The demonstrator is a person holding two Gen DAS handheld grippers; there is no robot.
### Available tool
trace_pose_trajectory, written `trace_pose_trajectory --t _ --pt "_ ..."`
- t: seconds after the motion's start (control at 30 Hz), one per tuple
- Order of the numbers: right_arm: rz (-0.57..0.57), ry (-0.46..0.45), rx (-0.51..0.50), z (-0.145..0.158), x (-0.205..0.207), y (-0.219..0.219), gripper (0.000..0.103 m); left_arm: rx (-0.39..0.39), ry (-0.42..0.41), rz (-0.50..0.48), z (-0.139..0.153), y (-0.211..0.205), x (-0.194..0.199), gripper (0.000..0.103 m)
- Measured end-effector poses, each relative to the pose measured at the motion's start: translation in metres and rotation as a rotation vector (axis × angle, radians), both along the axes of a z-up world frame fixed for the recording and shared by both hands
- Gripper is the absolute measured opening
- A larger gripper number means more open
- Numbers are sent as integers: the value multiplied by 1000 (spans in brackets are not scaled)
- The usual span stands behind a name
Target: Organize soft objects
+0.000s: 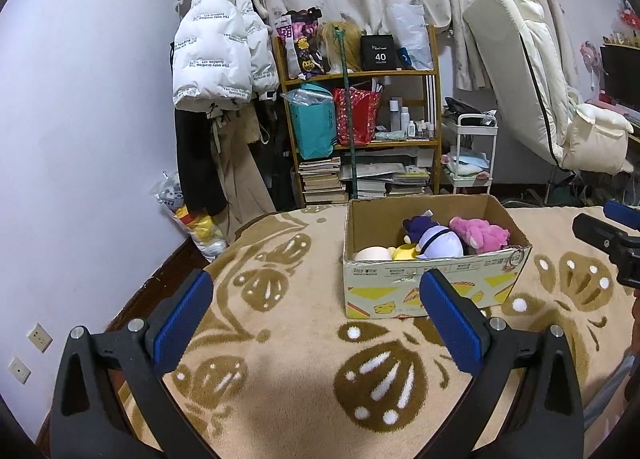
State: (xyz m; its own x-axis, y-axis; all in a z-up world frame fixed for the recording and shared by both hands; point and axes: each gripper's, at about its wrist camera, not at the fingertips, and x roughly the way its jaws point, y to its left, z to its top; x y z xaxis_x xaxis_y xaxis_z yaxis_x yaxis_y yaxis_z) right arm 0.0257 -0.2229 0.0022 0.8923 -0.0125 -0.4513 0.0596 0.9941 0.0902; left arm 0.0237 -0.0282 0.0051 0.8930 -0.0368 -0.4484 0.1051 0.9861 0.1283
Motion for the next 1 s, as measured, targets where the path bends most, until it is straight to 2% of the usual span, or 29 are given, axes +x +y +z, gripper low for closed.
trace_pose_trajectory --t 0.2,1.0 --pt "-11 1 11 -1 0 -2 103 20 -10 2 -3 -1 3 102" --pt "-23 -1 16 0 -2 -4 103 3 -35 3 -2 5 -6 102"
